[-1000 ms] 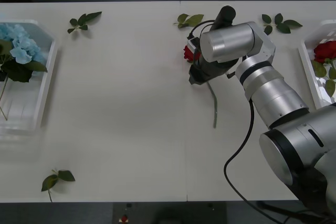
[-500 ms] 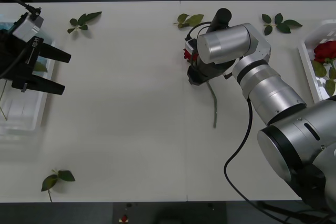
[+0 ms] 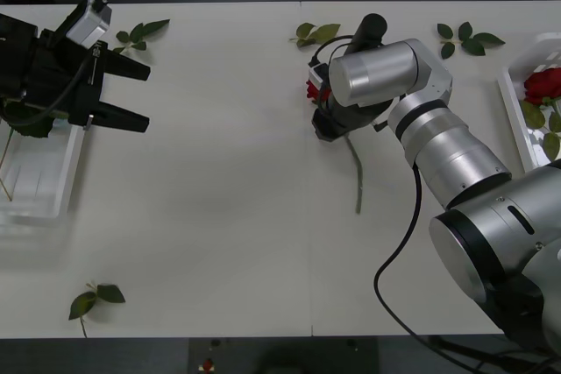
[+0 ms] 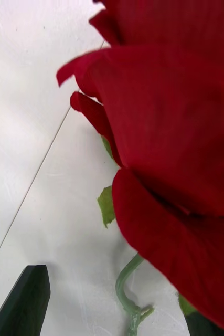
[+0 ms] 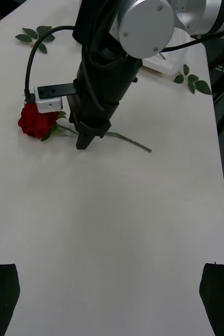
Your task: Put the red flowers into the right box and the blue flowers into the left box
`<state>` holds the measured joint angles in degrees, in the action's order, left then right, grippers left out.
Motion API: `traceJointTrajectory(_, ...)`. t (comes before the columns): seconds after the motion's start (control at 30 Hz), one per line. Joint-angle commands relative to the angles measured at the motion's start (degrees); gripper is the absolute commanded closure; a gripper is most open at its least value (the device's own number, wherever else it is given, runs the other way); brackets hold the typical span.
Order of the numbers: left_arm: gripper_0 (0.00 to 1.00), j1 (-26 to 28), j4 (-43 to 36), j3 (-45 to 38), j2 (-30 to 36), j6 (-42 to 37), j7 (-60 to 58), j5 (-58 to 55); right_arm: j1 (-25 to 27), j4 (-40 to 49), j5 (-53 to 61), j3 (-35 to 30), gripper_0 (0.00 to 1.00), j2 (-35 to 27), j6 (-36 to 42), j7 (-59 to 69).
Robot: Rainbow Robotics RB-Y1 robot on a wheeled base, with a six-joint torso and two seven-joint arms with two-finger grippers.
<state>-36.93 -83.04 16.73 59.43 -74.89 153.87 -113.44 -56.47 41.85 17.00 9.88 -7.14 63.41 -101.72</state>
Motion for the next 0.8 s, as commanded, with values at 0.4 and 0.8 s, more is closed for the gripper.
traceJointTrajectory(0.4,0.0,-2.53,2.53,-0.73,3.15,-2.36,1.13,0.94,-2.24,-0.28,1.02,1.19,0.59,0.99,-1.1,2.31)
traceJointTrajectory(0.8,0.0,-6.14,8.68,-0.82,3.24,-8.87,1.13,0.94,-2.24,-2.57,1.19,2.07,0.74,1.52,-4.18,2.31)
